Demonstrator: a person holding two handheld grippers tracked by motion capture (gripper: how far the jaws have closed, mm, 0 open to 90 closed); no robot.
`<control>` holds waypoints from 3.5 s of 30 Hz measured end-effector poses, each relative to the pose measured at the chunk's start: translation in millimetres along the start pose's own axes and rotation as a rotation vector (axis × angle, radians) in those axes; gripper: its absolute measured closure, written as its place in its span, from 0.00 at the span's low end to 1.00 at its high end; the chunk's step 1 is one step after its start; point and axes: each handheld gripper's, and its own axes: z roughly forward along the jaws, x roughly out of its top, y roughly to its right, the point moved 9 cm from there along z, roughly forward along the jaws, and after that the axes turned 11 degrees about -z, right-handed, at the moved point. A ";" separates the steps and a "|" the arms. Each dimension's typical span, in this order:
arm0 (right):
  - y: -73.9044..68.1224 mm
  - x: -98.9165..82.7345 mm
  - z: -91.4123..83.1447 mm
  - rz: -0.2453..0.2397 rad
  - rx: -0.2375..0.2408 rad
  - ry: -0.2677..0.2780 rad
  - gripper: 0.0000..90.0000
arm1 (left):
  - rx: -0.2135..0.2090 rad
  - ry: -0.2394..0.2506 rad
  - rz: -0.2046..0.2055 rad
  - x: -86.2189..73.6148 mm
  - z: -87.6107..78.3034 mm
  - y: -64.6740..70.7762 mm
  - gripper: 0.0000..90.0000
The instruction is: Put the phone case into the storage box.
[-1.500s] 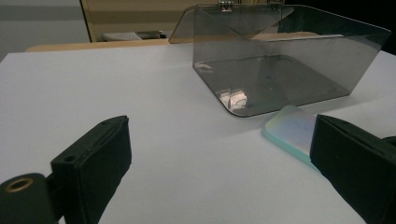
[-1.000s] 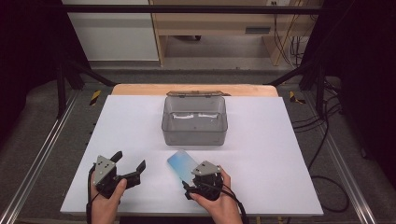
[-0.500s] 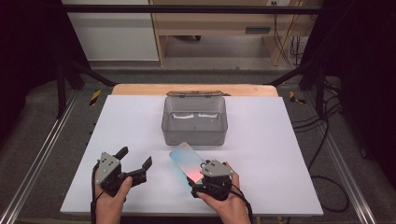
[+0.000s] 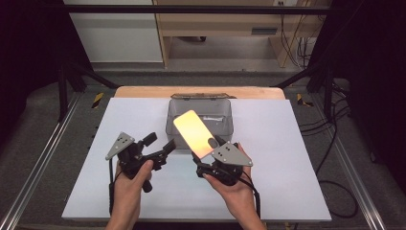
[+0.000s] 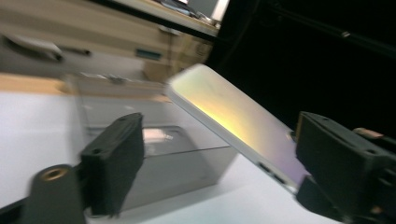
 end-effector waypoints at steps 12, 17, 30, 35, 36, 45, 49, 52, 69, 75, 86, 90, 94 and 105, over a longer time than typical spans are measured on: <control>6.9 -5.5 2.1 0.030 -0.038 0.054 0.20 | -0.118 -0.085 -0.281 -26.7 44.9 15.8 0.50; 6.4 -6.8 4.3 0.038 -0.034 0.055 0.20 | -0.124 -0.088 -0.327 -29.2 50.5 13.5 0.62; 0.0 -20.0 10.8 0.104 -0.028 0.030 0.19 | -0.103 -0.031 -0.339 -26.8 49.5 17.6 0.83; -1.8 -27.3 15.6 0.138 -0.013 0.019 0.19 | -0.114 -0.028 -0.318 -27.9 48.7 22.6 0.88; -1.9 -27.9 16.1 0.144 -0.010 0.019 0.19 | -0.116 -0.029 -0.308 -28.2 48.6 23.2 0.89; -2.6 -28.6 18.5 0.180 0.019 0.043 0.25 | -0.113 -0.034 -0.233 -26.4 47.1 24.7 0.90; -6.5 -25.3 19.9 0.163 0.026 0.072 0.15 | -0.116 -0.038 -0.222 -24.7 47.1 24.1 0.91; -6.6 -26.0 19.4 0.153 0.024 0.066 0.13 | -0.093 -0.035 -0.185 -20.7 47.0 21.7 0.91; 33.5 -62.7 5.5 0.022 0.010 -0.112 0.10 | 0.016 -0.128 -0.005 11.2 41.2 3.3 0.90; 59.4 -82.3 -10.2 0.028 -0.033 -0.145 0.10 | 0.040 -0.166 0.042 20.8 43.3 0.9 0.90; 97.0 -115.5 -41.4 0.100 -0.086 -0.151 0.07 | 0.058 -0.215 0.067 36.2 55.9 5.3 0.90; 107.8 -115.7 -49.3 0.112 -0.135 -0.117 0.07 | 0.079 -0.214 0.068 41.9 63.5 3.9 0.90; 111.7 -119.4 -52.9 0.126 -0.156 -0.139 0.07 | 0.101 -0.217 0.081 49.2 70.5 3.3 0.90; 120.9 -137.3 -62.3 0.071 -0.217 -0.167 0.07 | 0.169 -0.225 0.097 63.6 97.6 -5.0 0.90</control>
